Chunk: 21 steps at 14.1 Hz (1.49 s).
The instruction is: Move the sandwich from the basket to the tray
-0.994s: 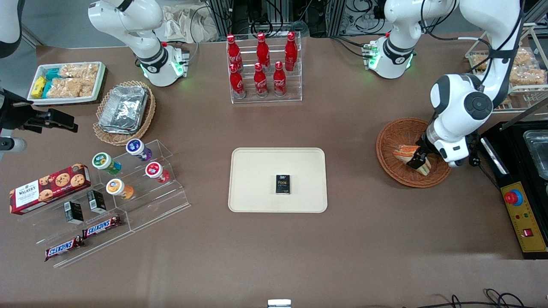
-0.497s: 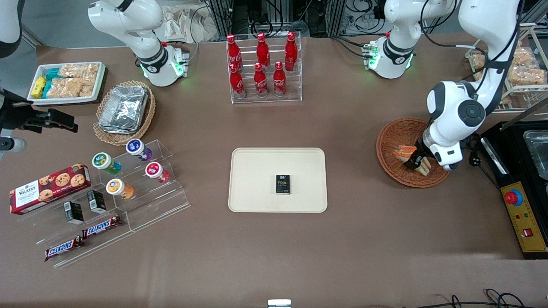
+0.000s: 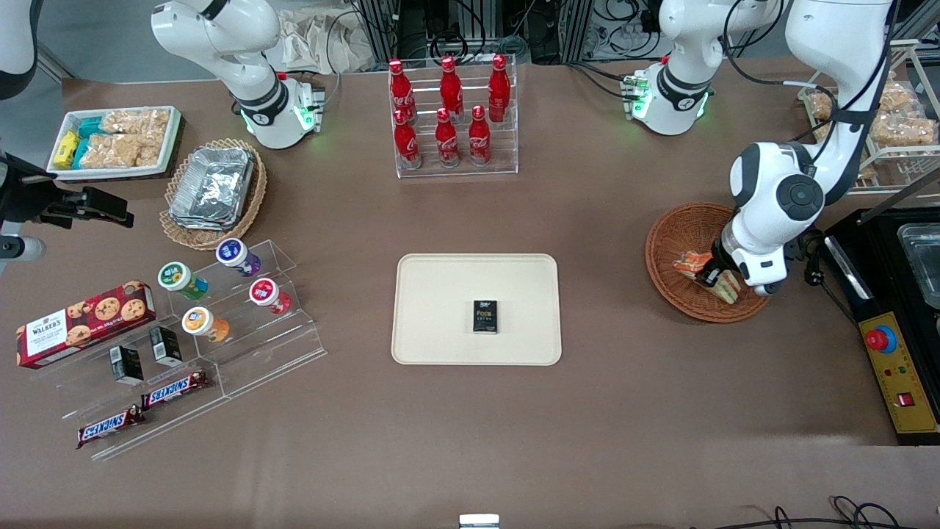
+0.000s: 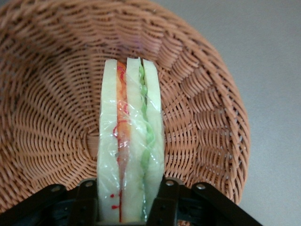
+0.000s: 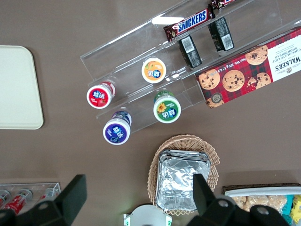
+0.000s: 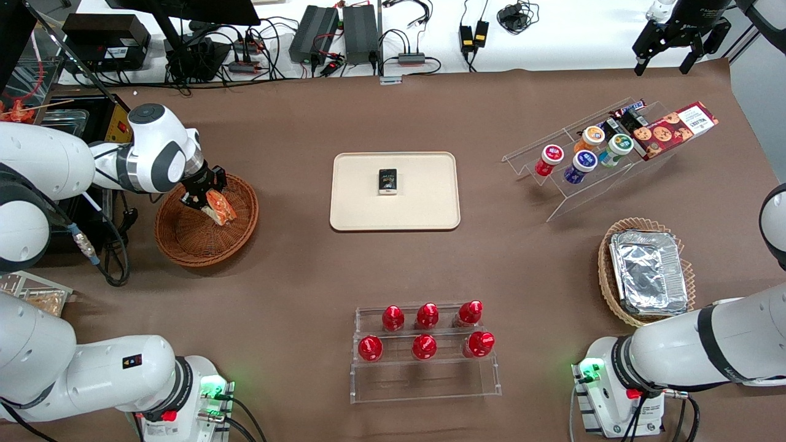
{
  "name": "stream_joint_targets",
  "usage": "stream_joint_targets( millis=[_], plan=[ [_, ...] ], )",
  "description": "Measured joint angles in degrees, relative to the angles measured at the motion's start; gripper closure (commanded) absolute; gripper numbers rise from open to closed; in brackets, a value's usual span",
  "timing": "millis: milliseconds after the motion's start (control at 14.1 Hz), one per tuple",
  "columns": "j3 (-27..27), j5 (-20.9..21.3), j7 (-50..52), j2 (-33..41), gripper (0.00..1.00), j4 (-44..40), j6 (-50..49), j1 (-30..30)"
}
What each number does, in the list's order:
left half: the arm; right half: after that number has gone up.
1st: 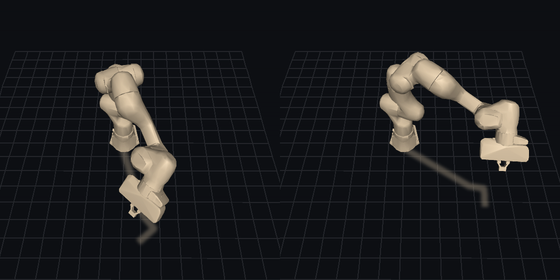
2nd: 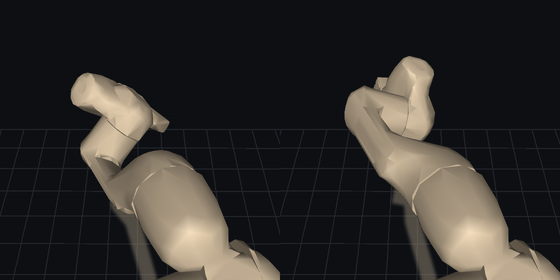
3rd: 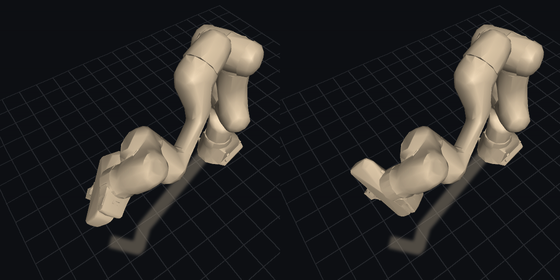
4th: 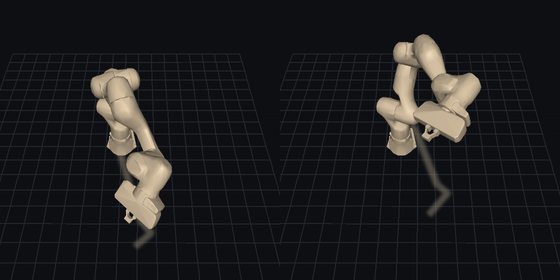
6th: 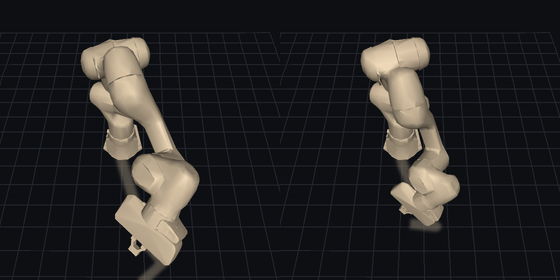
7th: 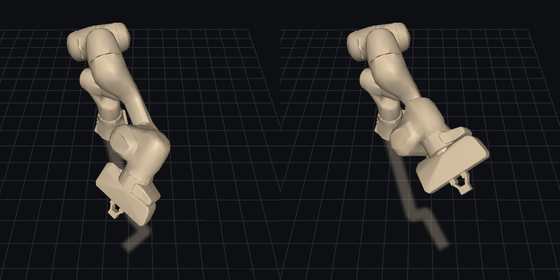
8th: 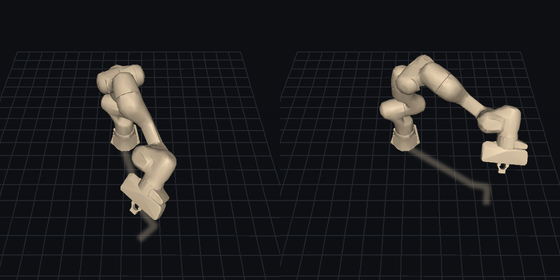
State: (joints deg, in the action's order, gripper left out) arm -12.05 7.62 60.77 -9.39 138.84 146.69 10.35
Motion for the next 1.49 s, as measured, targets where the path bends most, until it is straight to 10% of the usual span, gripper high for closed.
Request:
stream_joint_targets(
  millis=[710, 1491],
  plan=[
    [-9.3, 1.3, -21.2, 14.4, 1.0, -19.8, -45.2, -1.7],
    [-25.1, -9.2, -23.4, 10.5, 1.0, -27.5, -44.9, -2.7]
  ],
)
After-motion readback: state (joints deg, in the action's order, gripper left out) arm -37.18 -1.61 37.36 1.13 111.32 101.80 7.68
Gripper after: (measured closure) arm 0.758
